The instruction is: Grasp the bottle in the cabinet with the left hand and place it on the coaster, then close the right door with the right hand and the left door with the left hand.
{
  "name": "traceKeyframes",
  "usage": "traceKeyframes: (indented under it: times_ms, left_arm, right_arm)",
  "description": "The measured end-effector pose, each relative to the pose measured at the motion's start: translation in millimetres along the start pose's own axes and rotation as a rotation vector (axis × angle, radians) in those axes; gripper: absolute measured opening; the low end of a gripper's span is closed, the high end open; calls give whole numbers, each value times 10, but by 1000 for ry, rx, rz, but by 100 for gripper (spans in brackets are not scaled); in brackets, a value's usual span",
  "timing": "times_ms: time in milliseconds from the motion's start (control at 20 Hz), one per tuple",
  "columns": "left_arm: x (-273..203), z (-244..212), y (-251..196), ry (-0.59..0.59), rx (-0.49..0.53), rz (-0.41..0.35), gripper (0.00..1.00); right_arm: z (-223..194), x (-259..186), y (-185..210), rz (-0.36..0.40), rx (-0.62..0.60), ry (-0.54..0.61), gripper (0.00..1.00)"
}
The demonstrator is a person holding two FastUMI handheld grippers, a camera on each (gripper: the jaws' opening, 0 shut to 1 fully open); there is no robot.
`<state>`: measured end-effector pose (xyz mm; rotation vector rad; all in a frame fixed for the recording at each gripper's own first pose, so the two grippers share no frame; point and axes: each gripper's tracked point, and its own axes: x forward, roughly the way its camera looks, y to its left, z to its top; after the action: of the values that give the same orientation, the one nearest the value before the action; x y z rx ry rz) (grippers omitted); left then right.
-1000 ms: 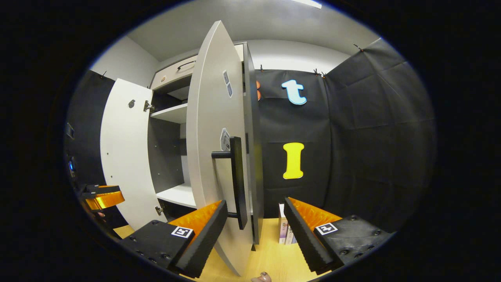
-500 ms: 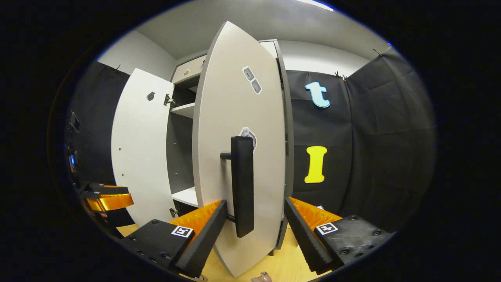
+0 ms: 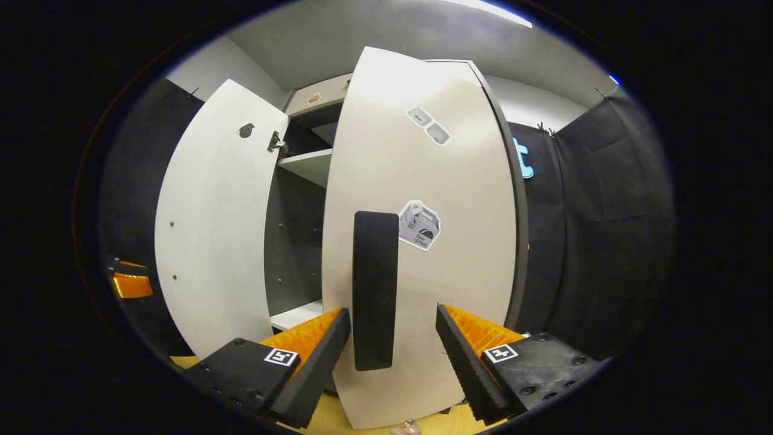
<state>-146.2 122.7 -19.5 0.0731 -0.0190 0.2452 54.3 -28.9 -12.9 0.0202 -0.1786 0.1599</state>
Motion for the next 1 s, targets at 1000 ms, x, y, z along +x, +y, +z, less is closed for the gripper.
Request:
traceKeyframes:
  times_ms: [1000]
  left_arm:
    - [305, 330, 529, -101, -11, -63, 94]
  right_arm:
    - [-83, 38, 187, -112, -11, 13, 95]
